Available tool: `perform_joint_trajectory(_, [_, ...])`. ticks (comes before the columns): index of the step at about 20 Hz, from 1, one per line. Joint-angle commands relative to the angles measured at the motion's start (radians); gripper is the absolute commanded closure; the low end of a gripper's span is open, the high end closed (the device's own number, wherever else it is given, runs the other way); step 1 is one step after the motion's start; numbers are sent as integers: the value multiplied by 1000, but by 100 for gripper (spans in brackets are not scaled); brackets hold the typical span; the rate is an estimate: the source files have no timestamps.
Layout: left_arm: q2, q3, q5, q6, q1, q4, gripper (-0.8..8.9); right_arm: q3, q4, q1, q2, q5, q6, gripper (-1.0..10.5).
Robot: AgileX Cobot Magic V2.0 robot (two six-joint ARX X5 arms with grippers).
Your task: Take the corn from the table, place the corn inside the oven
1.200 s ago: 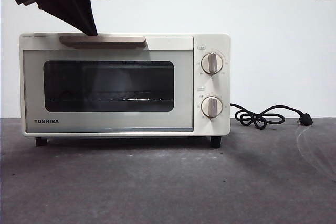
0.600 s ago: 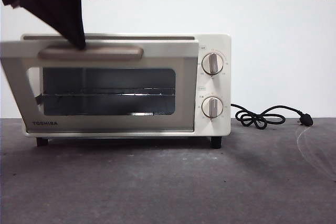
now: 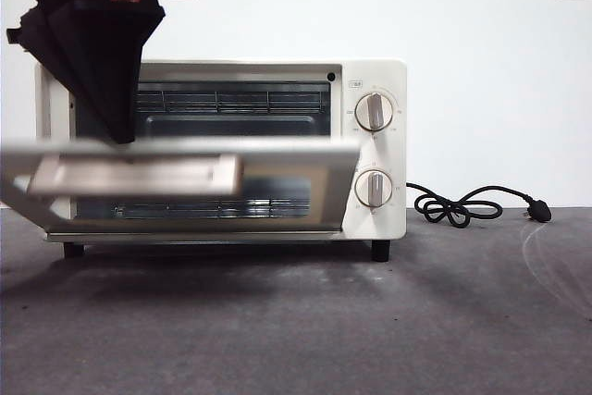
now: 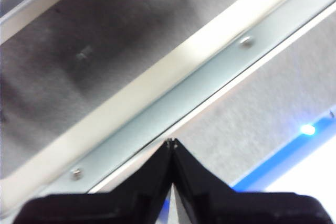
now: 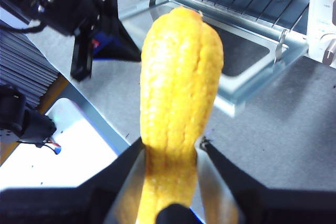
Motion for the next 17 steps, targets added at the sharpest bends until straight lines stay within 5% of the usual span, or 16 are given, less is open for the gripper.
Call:
perform_joint_trajectory(1, [-3, -9, -3, -6, -37, -14, 819, 1, 6, 2, -2, -13, -7, 962])
perform_joint_trajectory(6, [-98, -9, -3, -16, -89, 1, 819, 1, 96, 8, -1, -96, -33, 962])
perform_joint_trajectory(11, [-306, -9, -3, -46, -93, 71, 819, 1, 325, 112, 21, -92, -32, 962])
perform_joint_trajectory(14, [-463, -9, -3, -63, -93, 160, 819, 1, 448, 195, 76, -22, -57, 962])
perform_joint_trajectory(17, [-633, -9, -14, -80, -93, 259, 819, 1, 543, 291, 167, 134, -167, 962])
